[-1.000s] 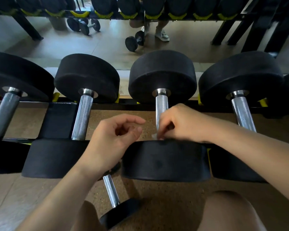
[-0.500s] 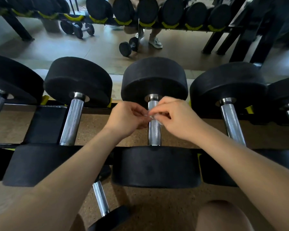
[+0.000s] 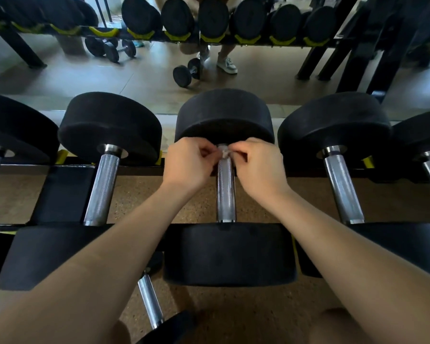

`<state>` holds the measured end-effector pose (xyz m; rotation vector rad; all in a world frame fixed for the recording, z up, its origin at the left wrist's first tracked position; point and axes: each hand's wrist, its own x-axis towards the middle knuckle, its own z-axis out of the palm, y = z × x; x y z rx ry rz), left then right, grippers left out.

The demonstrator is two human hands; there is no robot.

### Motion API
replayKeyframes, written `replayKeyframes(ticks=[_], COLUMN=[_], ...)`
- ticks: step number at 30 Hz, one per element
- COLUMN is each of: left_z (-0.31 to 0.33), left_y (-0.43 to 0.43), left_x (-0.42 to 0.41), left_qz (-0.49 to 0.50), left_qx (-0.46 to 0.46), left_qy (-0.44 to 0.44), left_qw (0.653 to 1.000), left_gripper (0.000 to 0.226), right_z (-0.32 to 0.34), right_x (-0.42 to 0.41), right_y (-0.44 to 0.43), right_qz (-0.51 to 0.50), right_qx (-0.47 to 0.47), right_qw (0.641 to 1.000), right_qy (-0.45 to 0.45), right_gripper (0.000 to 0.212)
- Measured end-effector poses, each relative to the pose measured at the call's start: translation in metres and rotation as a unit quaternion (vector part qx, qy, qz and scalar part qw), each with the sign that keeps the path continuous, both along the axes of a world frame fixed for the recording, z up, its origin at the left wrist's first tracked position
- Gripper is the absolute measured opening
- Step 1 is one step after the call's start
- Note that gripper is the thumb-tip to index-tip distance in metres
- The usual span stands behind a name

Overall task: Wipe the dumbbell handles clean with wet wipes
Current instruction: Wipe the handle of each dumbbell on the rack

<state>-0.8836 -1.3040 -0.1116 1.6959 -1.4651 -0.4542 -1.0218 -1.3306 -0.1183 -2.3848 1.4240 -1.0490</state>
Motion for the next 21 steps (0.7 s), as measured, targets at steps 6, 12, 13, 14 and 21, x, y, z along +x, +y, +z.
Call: replayKeyframes(ticks=[6, 12, 13, 14, 21], left_z=[-0.009, -0.012, -0.011, -0.010, -0.008], left_y=[0.010, 0.036, 0.042, 0.050, 0.079], left_x=[0.008, 0.021, 0.023, 0.025, 0.026], left_qz=[-0.017, -0.086, -0.103, -0.120, -0.078], left_qx=[0.023, 0.119, 0.139, 0.152, 0.066], left_qy=[0.014, 0.034, 0.014, -0.002, 0.065], left_qw=[0.999, 0.989, 0.985, 0.981, 0.993], left_gripper=[0.013, 0.024, 0.024, 0.024, 0.027], right_z=[0.011, 0.035, 0.035, 0.036, 0.037], right_x=[0.003, 0.006, 0.004, 0.003, 0.007], right_y=[0.004, -0.001, 0.004, 0.010, 0.000], right_qz=[0.125, 0.205, 0.228, 0.254, 0.219], right_qx=[-0.062, 0.013, 0.037, 0.066, 0.033], right_qw=[0.973, 0.937, 0.927, 0.914, 0.934], right_qy=[0.185, 0.284, 0.296, 0.310, 0.280], right_gripper=[0.024, 0.021, 0.018, 0.015, 0.012])
